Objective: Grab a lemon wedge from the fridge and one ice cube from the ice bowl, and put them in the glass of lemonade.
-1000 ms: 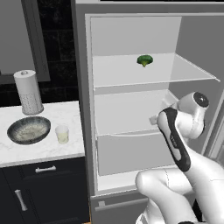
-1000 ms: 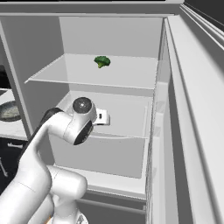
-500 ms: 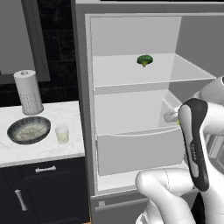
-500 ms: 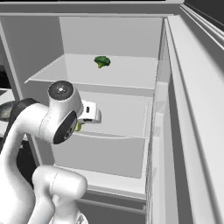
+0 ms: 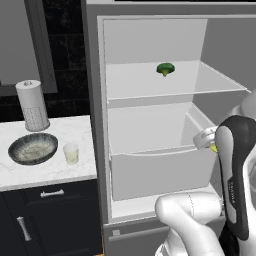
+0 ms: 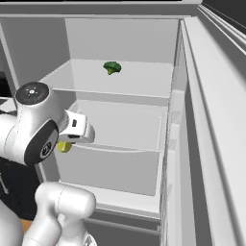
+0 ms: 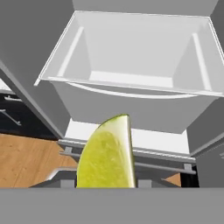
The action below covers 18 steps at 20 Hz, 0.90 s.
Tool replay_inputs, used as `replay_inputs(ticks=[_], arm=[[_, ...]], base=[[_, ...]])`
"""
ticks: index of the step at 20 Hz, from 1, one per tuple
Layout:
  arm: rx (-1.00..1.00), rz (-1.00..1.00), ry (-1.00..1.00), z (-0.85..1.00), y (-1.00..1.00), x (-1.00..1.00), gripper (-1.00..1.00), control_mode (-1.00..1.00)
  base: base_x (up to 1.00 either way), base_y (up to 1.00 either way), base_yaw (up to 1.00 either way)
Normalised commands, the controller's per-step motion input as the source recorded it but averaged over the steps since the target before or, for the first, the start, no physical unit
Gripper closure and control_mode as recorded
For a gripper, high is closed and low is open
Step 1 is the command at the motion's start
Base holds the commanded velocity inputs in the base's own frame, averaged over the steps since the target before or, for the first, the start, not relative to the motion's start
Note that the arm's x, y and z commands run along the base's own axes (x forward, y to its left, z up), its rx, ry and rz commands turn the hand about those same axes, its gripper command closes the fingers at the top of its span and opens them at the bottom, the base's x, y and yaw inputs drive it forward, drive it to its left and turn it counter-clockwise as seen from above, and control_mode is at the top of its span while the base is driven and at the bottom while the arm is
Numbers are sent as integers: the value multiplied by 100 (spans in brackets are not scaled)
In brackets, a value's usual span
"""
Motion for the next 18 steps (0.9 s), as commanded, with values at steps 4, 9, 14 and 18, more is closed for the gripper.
replay_inputs(ticks=[4, 9, 14, 18], arm=[[0, -2, 0, 0, 0, -14, 100, -100], [0, 0, 0, 0, 0, -10, 100, 100], [0, 0, 0, 0, 0, 0, 100, 100], [0, 0, 0, 0, 0, 0, 100, 100]], base=[[0, 0, 0], [-15, 2, 0], [-89, 64, 0], [-15, 100, -3]])
